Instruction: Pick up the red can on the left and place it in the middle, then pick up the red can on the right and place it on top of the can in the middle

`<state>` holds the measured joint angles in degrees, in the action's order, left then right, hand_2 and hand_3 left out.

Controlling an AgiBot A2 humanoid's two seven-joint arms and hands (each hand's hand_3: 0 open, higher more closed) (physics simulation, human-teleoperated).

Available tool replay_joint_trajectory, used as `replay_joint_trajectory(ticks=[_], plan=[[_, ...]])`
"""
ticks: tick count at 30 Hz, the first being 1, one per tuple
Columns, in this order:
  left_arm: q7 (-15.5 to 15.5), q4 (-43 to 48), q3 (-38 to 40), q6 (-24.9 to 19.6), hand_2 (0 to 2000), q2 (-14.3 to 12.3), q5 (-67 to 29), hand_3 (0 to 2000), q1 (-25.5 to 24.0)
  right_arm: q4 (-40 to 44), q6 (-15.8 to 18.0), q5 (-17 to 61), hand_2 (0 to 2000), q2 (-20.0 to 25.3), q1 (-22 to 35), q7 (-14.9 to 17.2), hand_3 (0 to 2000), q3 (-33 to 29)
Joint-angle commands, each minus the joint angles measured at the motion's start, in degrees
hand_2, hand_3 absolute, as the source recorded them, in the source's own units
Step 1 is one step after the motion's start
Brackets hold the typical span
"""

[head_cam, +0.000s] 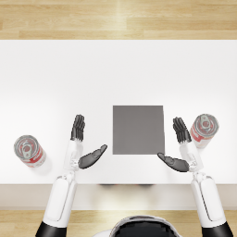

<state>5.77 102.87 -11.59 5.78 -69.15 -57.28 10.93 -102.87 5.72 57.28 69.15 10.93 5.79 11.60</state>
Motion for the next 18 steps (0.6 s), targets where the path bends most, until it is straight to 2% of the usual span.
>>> replay_joint_trajectory(ticks=[1,2,3,6,13,18], plan=[[0.00,-0.93,-1.72,0.00,0,-0.06,0.00,0,0.10,0.00,0.00,0.00,0,0.00,0.00,0.00,0,0.00],[-1.63,-0.56,-1.15,-1.63,0,-0.29,0.00,0,0.23,0.93,0.00,0.00,0,0.06,0.11,0.00,0,1.72],[-2.80,-0.75,0.08,-2.81,0,-0.68,0.00,0,0.59,0.93,-1.62,0.00,0,0.45,0.49,-1.64,0,1.64],[-4.67,0.71,3.67,-4.68,0,-1.25,0.00,0,0.74,-1.39,-4.21,0.00,0,1.14,0.78,-4.26,0,-1.85],[-5.66,7.11,14.87,-5.67,0,-1.93,-17.83,0,-1.95,-5.04,-5.57,17.83,0,2.21,1.31,-5.64,0,-9.39],[-5.74,11.98,25.58,-5.76,0,-4.54,-23.10,0,-5.55,-6.14,-5.69,23.11,0,2.64,1.01,-5.76,0,-12.97]])
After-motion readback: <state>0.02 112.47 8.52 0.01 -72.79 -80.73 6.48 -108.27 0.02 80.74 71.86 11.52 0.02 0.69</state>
